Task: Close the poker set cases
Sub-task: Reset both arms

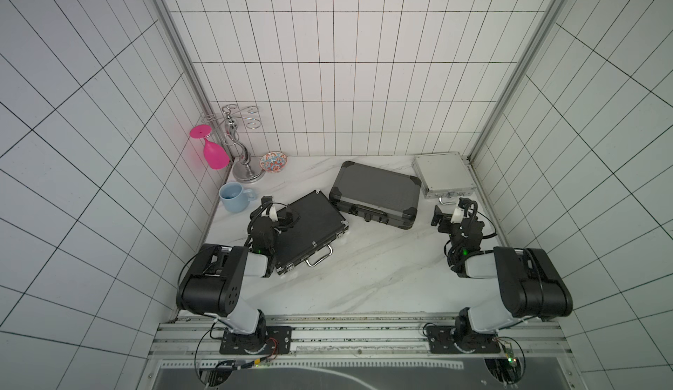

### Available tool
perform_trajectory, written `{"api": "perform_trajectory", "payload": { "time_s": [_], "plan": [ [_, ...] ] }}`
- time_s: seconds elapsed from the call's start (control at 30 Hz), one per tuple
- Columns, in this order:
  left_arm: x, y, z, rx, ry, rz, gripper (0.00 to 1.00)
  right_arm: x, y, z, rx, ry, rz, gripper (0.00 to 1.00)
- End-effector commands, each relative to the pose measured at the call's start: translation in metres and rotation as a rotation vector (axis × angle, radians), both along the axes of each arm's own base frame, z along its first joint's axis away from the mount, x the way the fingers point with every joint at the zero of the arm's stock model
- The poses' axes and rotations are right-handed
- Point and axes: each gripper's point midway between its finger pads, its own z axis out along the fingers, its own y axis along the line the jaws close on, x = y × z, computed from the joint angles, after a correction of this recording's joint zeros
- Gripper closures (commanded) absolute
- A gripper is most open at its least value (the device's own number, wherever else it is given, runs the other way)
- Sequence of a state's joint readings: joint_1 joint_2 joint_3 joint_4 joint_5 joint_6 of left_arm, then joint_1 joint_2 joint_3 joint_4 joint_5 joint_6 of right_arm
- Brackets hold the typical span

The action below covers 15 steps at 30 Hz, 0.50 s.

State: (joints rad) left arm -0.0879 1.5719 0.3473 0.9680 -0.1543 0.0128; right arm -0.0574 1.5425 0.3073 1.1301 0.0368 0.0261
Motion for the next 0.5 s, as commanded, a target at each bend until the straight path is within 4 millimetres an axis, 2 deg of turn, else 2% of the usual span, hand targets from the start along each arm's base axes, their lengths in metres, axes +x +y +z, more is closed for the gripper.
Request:
{"api": "perform_trajectory", "payload": {
  "time_s": [0.0,0.13,0.47],
  "plan": [
    [0.0044,0.0011,0.0096,0.021,-0.021,0.01,0.02,-0.0047,0.0079,0.0078,-0.033,-0.053,0.047,0.0],
    [0.0052,0.0024,0.0076,0.016,-0.005,0.019,0.02,-0.01,-0.0004,0.0108,-0.034,-0.071,-0.029,0.0],
    [0.0052,0.0021,0.0077,0.016,-0.005,0.018,0.02,-0.0094,0.0,0.0104,-0.036,-0.069,-0.027,0.0]
  ]
}}
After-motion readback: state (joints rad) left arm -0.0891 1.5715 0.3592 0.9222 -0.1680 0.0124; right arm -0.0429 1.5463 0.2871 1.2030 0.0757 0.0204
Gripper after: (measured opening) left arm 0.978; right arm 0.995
